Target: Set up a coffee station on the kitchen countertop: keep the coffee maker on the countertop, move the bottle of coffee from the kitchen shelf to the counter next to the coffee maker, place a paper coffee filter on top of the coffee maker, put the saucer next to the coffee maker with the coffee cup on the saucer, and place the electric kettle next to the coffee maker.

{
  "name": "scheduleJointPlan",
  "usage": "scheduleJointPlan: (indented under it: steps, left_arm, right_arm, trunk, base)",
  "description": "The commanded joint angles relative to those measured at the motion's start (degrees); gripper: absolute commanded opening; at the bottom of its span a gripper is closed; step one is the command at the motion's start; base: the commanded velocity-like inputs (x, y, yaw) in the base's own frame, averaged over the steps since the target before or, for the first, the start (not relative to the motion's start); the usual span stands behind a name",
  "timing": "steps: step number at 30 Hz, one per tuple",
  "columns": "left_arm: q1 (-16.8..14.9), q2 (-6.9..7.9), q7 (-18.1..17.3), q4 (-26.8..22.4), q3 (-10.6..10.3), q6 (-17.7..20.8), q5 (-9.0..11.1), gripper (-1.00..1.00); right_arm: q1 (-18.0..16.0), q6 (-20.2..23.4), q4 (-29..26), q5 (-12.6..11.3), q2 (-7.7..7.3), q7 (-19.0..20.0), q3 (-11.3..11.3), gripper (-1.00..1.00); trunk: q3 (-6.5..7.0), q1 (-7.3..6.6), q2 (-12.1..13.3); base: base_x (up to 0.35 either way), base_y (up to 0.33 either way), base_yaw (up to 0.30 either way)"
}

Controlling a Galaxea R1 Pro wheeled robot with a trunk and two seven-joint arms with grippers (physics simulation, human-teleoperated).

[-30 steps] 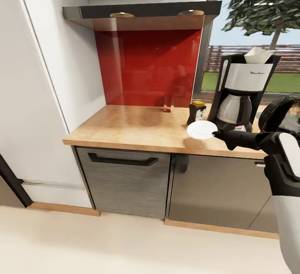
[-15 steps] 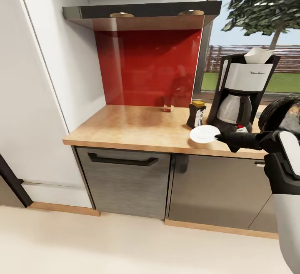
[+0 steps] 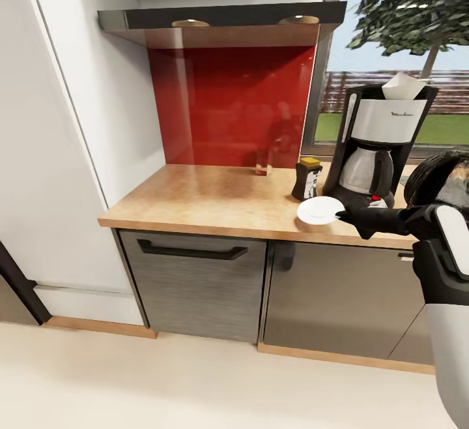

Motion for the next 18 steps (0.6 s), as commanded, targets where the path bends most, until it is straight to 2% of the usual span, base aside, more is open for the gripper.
scheduleJointPlan:
  steps: [1,11,18]
  left_arm:
    - [-0.03,0.02,-0.18,0.01,-0.39,0.41,0.61,1.00]
    - [-0.03,0.01,-0.18,0.01,-0.39,0.41,0.59,1.00]
    - [-0.03,0.01,-0.18,0.01,-0.40,0.41,0.60,1.00]
  right_arm:
    - [-0.05,0.11,-0.03,-0.55,0.02,-0.47,-0.07,-1.00]
    - [-0.05,0.02,-0.03,-0.55,0.09,-0.46,-0.06,-1.00]
    - [-0.05,0.02,0.05,-0.55,0.17,-0.45,-0.07,-1.00]
  trunk:
    - [-0.06,-0.01,-0.03]
    - [-0.11,-0.01,-0.03]
    - [-0.62,-0.01,-0.03]
  base:
    - [0.000,0.000,0.000]
    - [0.000,0.000,0.000]
    - [0.000,0.000,0.000]
